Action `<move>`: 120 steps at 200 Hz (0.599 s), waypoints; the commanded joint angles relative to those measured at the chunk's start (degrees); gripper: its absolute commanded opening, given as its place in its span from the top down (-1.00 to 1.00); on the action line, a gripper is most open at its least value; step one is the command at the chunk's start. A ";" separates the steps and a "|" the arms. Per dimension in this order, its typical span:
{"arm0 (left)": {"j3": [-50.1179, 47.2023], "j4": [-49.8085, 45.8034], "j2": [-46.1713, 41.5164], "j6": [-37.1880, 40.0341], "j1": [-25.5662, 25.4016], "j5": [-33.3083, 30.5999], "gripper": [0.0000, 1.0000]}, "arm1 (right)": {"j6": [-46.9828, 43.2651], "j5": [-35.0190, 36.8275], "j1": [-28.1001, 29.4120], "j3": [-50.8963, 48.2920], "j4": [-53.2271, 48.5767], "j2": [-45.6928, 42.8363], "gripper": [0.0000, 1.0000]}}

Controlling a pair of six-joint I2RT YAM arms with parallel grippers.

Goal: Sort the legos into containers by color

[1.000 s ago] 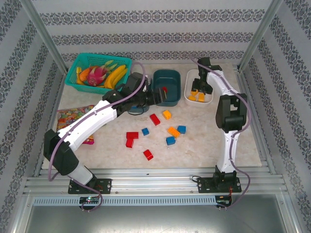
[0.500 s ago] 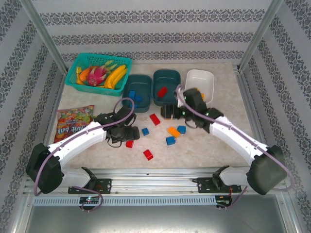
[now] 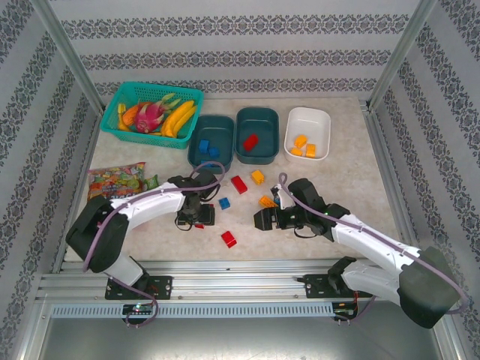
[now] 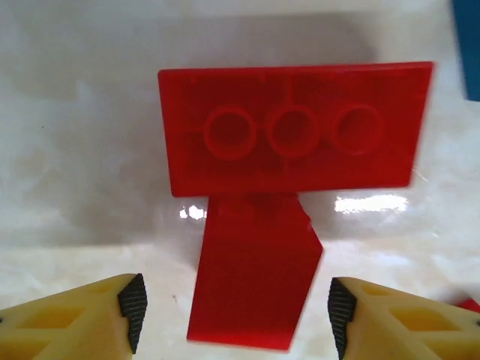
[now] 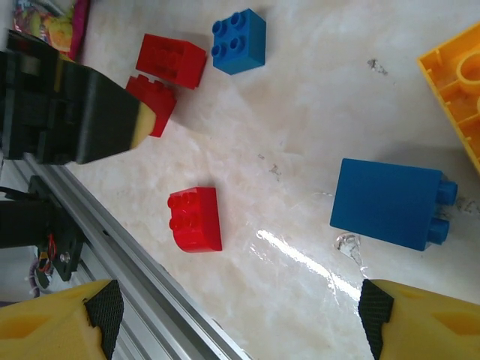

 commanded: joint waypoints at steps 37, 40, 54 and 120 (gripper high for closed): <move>2.27 2.51 3.69 2.58 -0.71 -1.97 0.35 | -0.37 0.65 0.56 3.05 0.14 1.03 -0.66; 2.28 2.41 3.47 2.51 -0.71 -2.22 0.36 | -0.49 0.70 0.53 3.35 -0.04 1.15 -0.66; 2.42 1.48 1.89 2.34 -0.79 -2.89 0.38 | -0.92 0.74 0.49 4.84 -0.61 1.61 -0.66; 23.15 -12.51 -0.58 3.34 -0.45 -2.13 0.34 | -2.81 17.67 -2.21 17.45 -5.07 -2.36 -0.64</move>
